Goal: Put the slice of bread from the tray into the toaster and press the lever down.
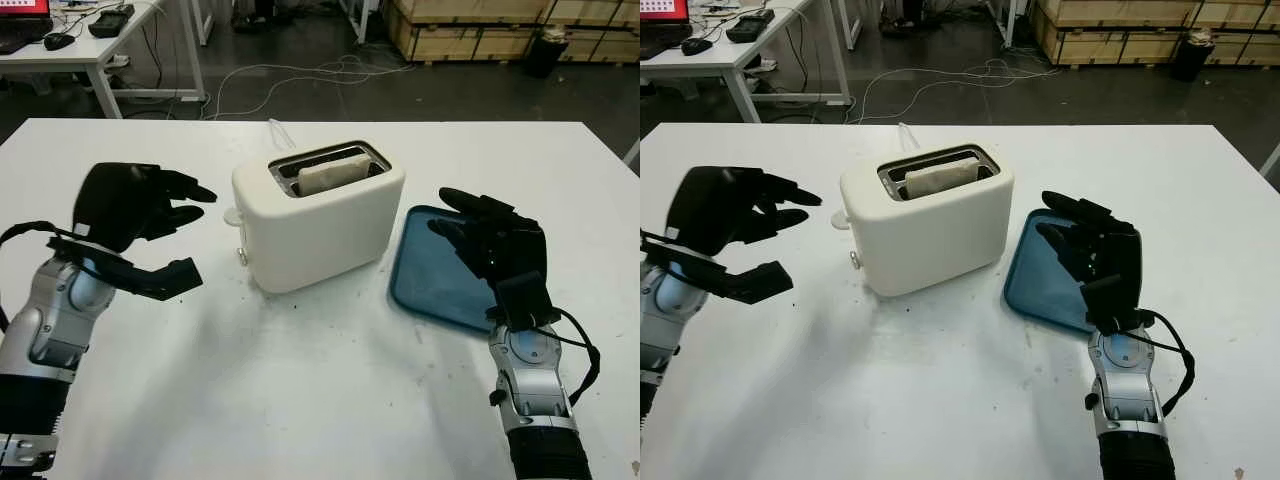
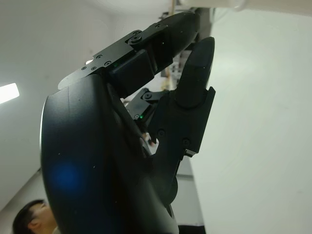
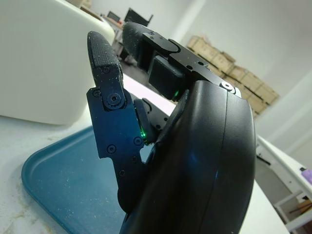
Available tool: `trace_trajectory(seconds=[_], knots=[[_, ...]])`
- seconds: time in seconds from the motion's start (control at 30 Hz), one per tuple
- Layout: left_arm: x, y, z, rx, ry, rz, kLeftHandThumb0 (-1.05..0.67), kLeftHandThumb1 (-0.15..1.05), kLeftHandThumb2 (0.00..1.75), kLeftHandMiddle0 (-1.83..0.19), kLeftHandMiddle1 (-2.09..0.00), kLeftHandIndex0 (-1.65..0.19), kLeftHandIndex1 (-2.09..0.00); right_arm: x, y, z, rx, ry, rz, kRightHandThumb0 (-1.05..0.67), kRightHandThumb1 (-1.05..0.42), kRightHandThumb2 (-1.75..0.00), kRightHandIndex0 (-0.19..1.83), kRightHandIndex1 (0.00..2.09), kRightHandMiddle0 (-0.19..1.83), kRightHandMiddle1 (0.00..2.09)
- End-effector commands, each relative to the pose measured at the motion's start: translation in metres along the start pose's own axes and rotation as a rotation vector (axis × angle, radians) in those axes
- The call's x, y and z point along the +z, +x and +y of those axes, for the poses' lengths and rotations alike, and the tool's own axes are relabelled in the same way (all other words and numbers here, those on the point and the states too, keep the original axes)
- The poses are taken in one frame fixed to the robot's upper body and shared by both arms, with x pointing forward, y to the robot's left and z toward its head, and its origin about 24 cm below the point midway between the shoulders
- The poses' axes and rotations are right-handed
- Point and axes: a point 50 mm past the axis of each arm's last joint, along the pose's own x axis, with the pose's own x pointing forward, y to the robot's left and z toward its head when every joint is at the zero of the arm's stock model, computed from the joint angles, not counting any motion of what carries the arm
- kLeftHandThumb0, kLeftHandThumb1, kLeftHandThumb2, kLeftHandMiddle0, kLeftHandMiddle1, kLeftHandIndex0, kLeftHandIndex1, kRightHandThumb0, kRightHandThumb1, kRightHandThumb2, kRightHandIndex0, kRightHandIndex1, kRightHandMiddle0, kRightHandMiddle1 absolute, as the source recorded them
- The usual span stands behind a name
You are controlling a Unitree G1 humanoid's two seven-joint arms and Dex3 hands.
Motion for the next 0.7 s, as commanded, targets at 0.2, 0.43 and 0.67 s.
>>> trace_trajectory(seconds=[0.2,0.43,0.67], knots=[[0.0038,0.0052,-0.0079,0.002,0.002,-0.025,-0.37,0.88,0.01,-0.85,-1.64,-1.25,-0.05,-0.0005,0.0010,0.0015,0.007,-0.001,0.008,-0.57,-0.92,-0.02,1.20,0.03,1.03,0.00],[0.0034,0.0088,-0.0110,0.002,0.015,-0.037,-0.37,0.89,0.00,-0.85,-1.67,-1.27,-0.06,-0.0003,-0.0004,0.0015,0.005,-0.008,0.022,-0.57,-0.92,-0.03,1.19,0.02,1.01,0.00],[0.0038,0.0093,-0.0133,0.009,0.019,-0.044,-0.36,0.88,0.00,-0.83,-1.74,-1.26,-0.06,-0.0013,-0.0012,0.0022,0.013,-0.003,0.023,-0.56,-0.92,-0.03,1.20,0.02,1.01,0.00]])
